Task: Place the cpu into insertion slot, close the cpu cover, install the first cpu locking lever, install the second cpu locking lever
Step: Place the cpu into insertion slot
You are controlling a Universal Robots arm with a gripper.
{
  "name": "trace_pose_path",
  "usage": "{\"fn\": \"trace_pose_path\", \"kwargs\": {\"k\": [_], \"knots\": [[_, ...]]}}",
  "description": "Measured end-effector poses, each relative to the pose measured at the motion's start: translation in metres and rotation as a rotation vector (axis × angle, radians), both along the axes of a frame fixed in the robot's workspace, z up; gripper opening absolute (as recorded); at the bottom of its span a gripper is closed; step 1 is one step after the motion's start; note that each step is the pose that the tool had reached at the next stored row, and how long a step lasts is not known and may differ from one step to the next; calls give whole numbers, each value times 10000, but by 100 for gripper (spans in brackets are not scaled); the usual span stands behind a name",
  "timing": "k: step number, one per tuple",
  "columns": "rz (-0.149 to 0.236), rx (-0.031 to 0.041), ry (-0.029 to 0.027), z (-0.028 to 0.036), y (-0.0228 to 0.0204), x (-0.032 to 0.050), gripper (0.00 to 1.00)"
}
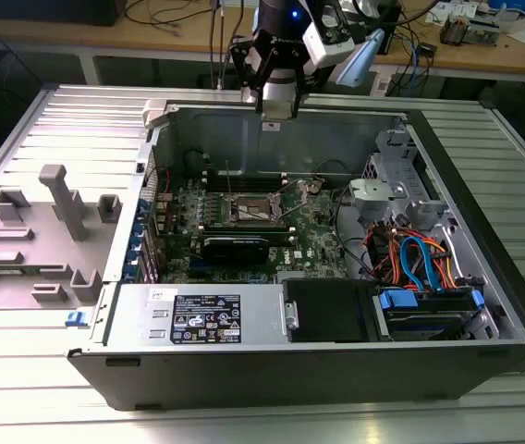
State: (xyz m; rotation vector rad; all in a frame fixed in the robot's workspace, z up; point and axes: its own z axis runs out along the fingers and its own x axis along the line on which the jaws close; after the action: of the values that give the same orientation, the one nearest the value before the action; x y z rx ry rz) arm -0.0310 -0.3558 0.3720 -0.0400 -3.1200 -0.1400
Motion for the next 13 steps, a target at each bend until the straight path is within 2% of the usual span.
{"fn": "trace_pose_path", "kwargs": {"k": [4,8,13], "knots": [[-23,-2,0,-3,-12,0,54],[-127,-30,-1,-11,-46,0,54],[-881,-43,1,-30,-47,0,54]]}}
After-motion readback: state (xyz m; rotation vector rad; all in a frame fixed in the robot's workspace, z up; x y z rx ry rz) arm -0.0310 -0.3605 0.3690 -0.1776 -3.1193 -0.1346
